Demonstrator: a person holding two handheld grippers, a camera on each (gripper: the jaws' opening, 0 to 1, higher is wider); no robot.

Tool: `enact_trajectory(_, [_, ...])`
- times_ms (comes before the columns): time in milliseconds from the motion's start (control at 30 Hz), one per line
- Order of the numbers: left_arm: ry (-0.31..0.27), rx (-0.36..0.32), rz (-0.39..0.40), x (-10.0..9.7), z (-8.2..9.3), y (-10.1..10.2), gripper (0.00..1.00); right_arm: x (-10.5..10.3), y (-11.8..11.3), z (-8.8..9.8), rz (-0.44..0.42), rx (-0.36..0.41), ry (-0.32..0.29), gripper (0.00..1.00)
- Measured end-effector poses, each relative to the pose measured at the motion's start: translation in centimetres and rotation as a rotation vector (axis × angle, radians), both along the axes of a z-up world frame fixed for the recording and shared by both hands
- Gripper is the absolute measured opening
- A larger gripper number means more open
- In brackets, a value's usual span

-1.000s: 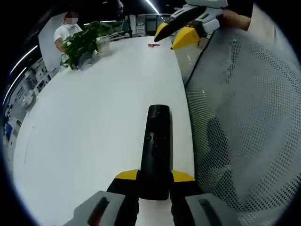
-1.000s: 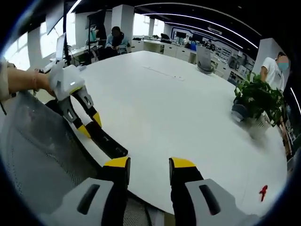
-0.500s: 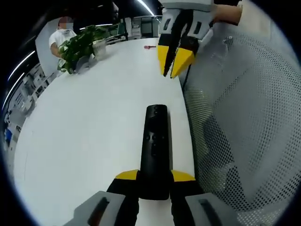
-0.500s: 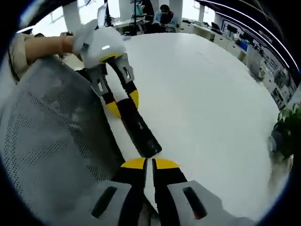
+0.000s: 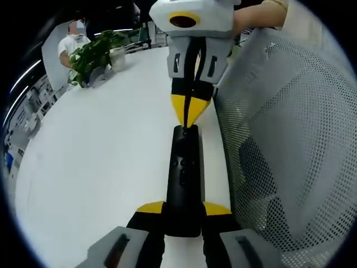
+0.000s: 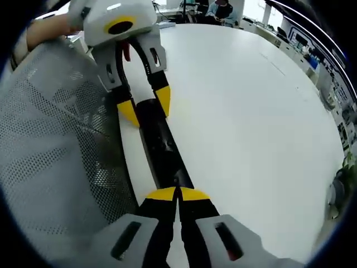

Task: Press the specified remote control buttons in sequence, fully releasing each button before pressing the next.

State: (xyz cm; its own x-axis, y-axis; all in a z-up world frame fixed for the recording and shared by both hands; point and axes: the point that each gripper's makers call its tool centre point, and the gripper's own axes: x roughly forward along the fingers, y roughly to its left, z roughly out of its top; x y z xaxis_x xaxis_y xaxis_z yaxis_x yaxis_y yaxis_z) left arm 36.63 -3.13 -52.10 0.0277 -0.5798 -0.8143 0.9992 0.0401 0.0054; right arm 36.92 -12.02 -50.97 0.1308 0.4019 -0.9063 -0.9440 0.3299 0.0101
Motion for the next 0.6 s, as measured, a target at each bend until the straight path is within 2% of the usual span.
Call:
enact_trajectory(200, [0.004, -0.005, 0.005, -0.01, 0.02, -0.02, 0.24, -0.05, -0.07, 0.01, 0.034, -0.022, -0.016, 0.0])
enact_trajectory(400, [0.012, -0.003, 0.012, 0.03, -0.04, 0.06, 0.24, 0.03, 0.06, -0.07, 0.017, -0.044, 0.001, 0.0])
enact_trajectory(533, [0.012, -0.02, 0.002, 0.0, 0.02, 0.04, 0.24, -0.04, 0.02, -0.08, 0.049, -0.053, -0.001, 0.0])
enact_trajectory(600, [0.011, -0.007, -0.002, -0.02, 0.02, -0.04, 0.24, 0.01, -0.01, -0.06, 0.016, -0.042, 0.016, 0.0])
